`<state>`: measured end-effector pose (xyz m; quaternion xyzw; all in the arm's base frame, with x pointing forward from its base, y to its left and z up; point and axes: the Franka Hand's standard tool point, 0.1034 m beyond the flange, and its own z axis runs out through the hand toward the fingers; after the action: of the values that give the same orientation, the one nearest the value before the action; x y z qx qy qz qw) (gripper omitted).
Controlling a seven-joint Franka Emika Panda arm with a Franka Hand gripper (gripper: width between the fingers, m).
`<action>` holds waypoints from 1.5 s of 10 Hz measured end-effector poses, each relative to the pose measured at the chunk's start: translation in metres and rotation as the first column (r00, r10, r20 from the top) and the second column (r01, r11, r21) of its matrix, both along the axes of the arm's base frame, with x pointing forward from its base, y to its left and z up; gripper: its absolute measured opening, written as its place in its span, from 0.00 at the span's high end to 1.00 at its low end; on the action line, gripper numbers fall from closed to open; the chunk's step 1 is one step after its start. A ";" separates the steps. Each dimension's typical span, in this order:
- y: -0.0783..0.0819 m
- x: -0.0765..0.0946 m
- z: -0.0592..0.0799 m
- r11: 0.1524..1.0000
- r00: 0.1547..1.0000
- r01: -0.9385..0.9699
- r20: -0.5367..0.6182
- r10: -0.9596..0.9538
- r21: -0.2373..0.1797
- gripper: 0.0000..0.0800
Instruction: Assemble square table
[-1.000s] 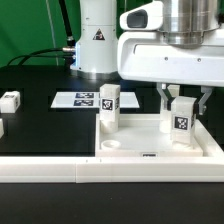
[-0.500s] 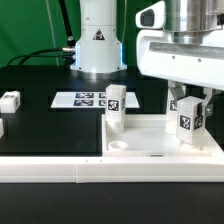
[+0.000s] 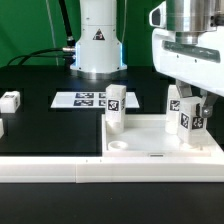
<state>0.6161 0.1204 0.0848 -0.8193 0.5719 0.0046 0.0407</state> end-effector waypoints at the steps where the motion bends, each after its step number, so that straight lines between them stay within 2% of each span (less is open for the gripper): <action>1: -0.001 0.000 0.000 0.998 0.998 -0.070 0.005 0.070 -0.003 0.43; 2: 0.000 0.000 0.000 0.993 0.993 -0.114 0.007 0.114 -0.005 0.24; 3: 0.002 0.000 0.000 0.985 0.985 -0.175 0.010 0.175 -0.009 0.20; 5: -0.003 0.001 0.000 0.919 0.919 -0.393 0.024 0.394 -0.022 0.19; 7: -0.003 0.000 0.000 0.862 0.861 -0.506 0.029 0.507 -0.031 0.19; 9: -0.005 0.000 -0.004 0.770 0.770 -0.636 0.029 0.638 -0.054 0.19; 10: -0.006 0.001 -0.003 0.639 0.641 -0.764 0.002 0.767 -0.093 0.19; 12: -0.008 0.002 -0.003 0.471 0.475 -0.875 -0.016 0.880 -0.111 0.19; 13: -0.010 0.005 -0.001 0.301 0.308 -0.945 -0.039 0.951 -0.127 0.19; 15: -0.011 0.007 0.000 0.127 0.136 -0.983 -0.064 0.989 -0.133 0.19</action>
Offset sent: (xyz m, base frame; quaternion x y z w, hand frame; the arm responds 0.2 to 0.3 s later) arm 0.0026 0.0041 0.0008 0.0073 -0.0197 -0.2552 0.9667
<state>0.6231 0.1090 0.0849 -0.9934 -0.1096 -0.0265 -0.0196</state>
